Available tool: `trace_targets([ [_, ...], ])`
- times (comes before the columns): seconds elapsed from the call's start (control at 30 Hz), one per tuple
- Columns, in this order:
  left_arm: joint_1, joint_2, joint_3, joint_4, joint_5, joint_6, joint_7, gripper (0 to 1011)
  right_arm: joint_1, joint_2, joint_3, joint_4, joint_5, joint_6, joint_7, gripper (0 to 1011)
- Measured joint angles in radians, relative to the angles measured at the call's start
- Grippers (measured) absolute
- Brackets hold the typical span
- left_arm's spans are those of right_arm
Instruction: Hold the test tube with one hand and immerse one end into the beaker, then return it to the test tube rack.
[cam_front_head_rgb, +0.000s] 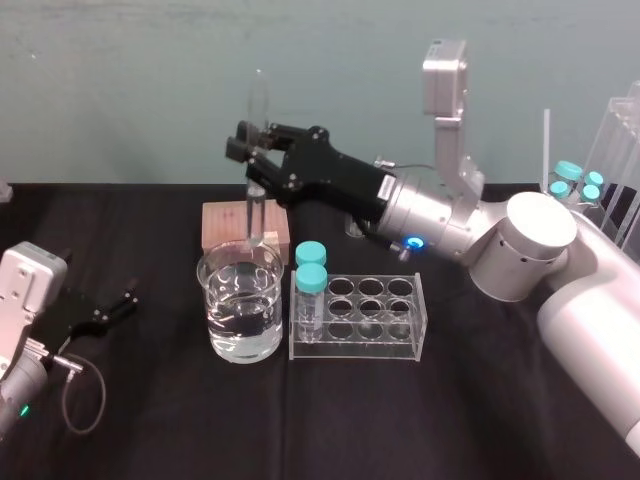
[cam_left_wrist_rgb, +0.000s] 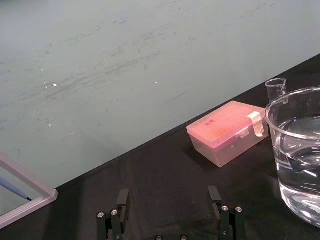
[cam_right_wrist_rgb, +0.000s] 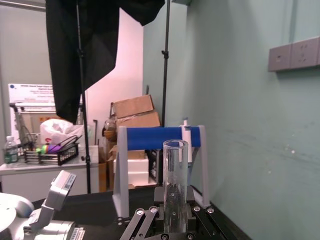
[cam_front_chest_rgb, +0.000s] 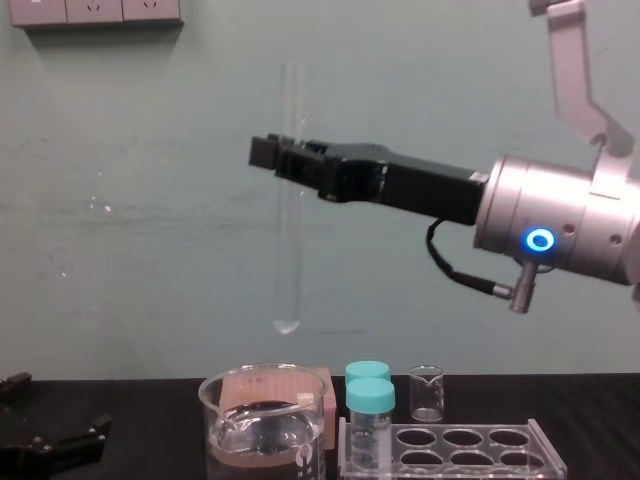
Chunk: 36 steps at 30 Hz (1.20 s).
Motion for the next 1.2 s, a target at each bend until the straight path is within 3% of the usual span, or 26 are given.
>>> trace_targets([
  [0.67,0.0,0.0,0.0,0.0,0.0,0.0,0.0,1000,0.04,-0.053,-0.056,0.184,0.005,-0.016,0.053,227],
  [1.2,0.0,0.0,0.0,0.0,0.0,0.0,0.0,1000,0.049,-0.074,-0.062,0.263,-0.027,-0.032,0.061,227],
])
